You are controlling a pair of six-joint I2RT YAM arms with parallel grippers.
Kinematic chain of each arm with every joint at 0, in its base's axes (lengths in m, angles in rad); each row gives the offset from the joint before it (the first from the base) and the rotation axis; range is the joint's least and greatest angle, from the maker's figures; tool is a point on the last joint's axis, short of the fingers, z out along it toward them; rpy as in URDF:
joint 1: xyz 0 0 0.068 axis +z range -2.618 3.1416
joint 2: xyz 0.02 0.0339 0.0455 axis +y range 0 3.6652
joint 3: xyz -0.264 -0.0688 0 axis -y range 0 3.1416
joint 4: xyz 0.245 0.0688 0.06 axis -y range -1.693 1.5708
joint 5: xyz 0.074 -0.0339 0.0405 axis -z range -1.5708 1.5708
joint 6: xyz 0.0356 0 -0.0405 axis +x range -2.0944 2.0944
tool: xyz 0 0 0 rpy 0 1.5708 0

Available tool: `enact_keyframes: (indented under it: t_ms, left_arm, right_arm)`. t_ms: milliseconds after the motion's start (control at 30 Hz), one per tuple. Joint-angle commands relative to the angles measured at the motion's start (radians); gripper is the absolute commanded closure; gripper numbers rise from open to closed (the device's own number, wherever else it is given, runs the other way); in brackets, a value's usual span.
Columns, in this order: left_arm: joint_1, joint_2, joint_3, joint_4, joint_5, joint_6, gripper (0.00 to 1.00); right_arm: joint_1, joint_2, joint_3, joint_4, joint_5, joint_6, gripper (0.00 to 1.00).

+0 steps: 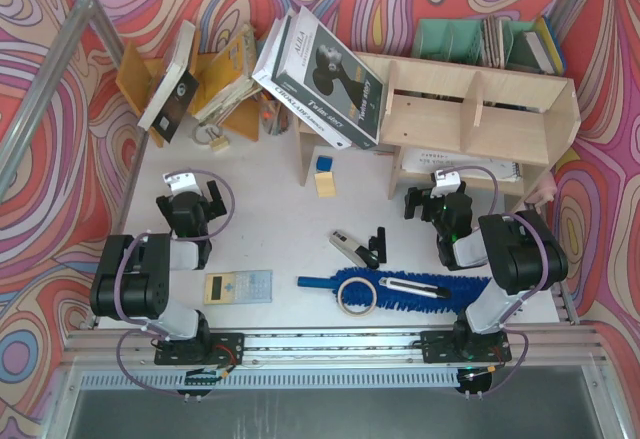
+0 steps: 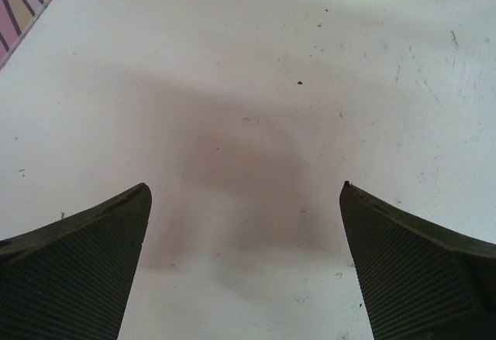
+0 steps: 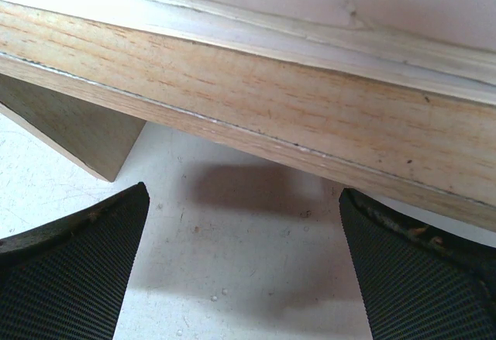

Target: Dust the bookshelf with a duster

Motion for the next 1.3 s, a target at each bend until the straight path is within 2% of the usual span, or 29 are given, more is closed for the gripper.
enact_keyframes:
  t_ms: [0, 600, 833, 1033, 1167, 1267]
  left_arm:
    - [0.002, -0.001, 0.007, 0.001, 0.009, 0.004, 0.02]
    - [0.001, -0.008, 0.001, 0.01, 0.001, 0.008, 0.01]
    - [-0.033, -0.13, -0.058, 0.019, -0.073, 0.02, 0.01]
    - [-0.121, -0.289, -0.05, -0.11, -0.17, 0.081, 0.02]
    - [-0.136, -0.362, -0.065, -0.141, -0.174, 0.064, 0.01]
    - [-0.143, -0.397, -0.065, -0.164, -0.183, 0.064, 0.02]
  right_arm:
    - [-0.008, -0.002, 0.013, 0.043, 0.004, -0.006, 0.01]
    - [-0.007, -0.003, 0.013, 0.042, 0.005, -0.005, 0.01]
    - [-0.008, -0.003, 0.013, 0.043, 0.004, -0.005, 0.01]
    - [-0.007, -0.039, 0.0, 0.038, -0.029, -0.028, 0.01]
    - [0.0, -0.074, -0.063, 0.12, -0.012, -0.033, 0.01]
    - [0.029, -0.111, -0.073, 0.108, 0.022, -0.057, 0.01]
